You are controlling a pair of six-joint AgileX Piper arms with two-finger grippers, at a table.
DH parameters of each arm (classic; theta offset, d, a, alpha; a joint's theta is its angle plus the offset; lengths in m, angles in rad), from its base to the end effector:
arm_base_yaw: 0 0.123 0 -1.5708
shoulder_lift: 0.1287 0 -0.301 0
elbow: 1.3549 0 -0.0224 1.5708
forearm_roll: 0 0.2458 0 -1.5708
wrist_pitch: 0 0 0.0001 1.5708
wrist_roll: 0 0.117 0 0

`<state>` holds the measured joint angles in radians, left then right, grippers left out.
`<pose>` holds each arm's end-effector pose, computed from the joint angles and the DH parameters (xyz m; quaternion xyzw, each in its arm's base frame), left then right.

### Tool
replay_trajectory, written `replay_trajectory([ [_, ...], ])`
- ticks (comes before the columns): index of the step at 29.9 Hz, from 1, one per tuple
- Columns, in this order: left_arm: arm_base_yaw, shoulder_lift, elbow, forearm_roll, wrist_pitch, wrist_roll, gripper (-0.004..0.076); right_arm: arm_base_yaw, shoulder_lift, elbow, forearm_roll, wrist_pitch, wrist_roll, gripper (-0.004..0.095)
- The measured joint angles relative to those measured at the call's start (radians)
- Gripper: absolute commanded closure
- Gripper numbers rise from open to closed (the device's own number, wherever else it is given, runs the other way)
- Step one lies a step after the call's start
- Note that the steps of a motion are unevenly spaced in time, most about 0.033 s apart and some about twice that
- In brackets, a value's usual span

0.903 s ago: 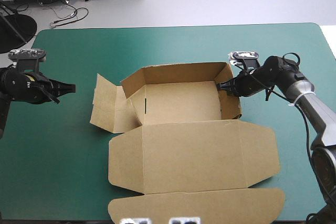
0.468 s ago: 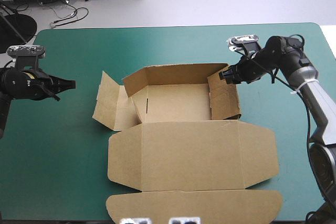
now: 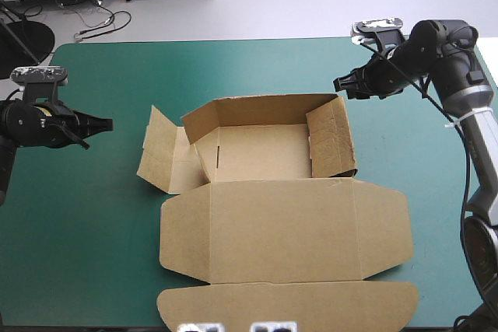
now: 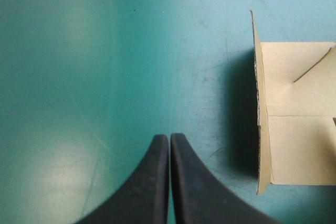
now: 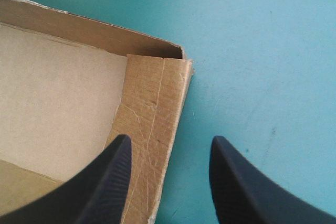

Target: Fold the box

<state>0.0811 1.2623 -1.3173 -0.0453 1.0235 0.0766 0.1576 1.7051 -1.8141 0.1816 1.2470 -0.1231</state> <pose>0.2602 0.0166 0.3859 -0.0067 0.9409 0.0045 0.3386 0.3649 0.0783 0.3837 -0.1289 0.9538 0.0949 0.2544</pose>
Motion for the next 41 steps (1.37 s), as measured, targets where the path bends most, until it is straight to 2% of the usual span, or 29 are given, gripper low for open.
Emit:
replay_trajectory([
  [8,0.0,0.0,0.0,-0.001,-0.008,0.0,0.0727,0.0,0.04,0.113,0.01,-0.002,0.011,0.0468],
  [16,0.0,0.0,0.0,-0.005,-0.007,0.0,0.0727,0.0,0.15,0.162,0.113,-0.02,-0.039,0.0474],
  [18,0.0,0.0,0.0,-0.011,-0.003,0.0,0.0727,0.0,0.179,0.163,0.129,-0.025,-0.043,0.0536],
  [20,0.0,0.0,0.0,-0.014,-0.001,0.0,0.0727,0.0,0.205,0.163,0.137,-0.028,-0.045,0.0683],
  [22,0.0,0.0,0.0,-0.015,-0.001,0.003,0.0727,0.0,0.229,0.163,0.138,-0.028,-0.046,0.0877],
  [23,0.0,0.0,0.0,-0.015,-0.003,0.011,0.0727,0.0,0.24,0.163,0.139,-0.03,-0.046,0.0925],
  [31,0.044,0.019,-0.022,-0.031,-0.034,0.019,0.0727,-0.001,0.247,0.163,0.172,-0.033,-0.054,0.0927],
  [38,0.229,0.128,-0.076,-0.284,-0.01,0.114,0.0727,-0.01,0.149,0.112,0.183,-0.023,-0.068,0.0927],
  [41,0.306,0.176,-0.077,-0.447,0.012,0.185,0.0727,-0.046,0.089,0.076,0.227,-0.019,-0.071,0.0927],
])
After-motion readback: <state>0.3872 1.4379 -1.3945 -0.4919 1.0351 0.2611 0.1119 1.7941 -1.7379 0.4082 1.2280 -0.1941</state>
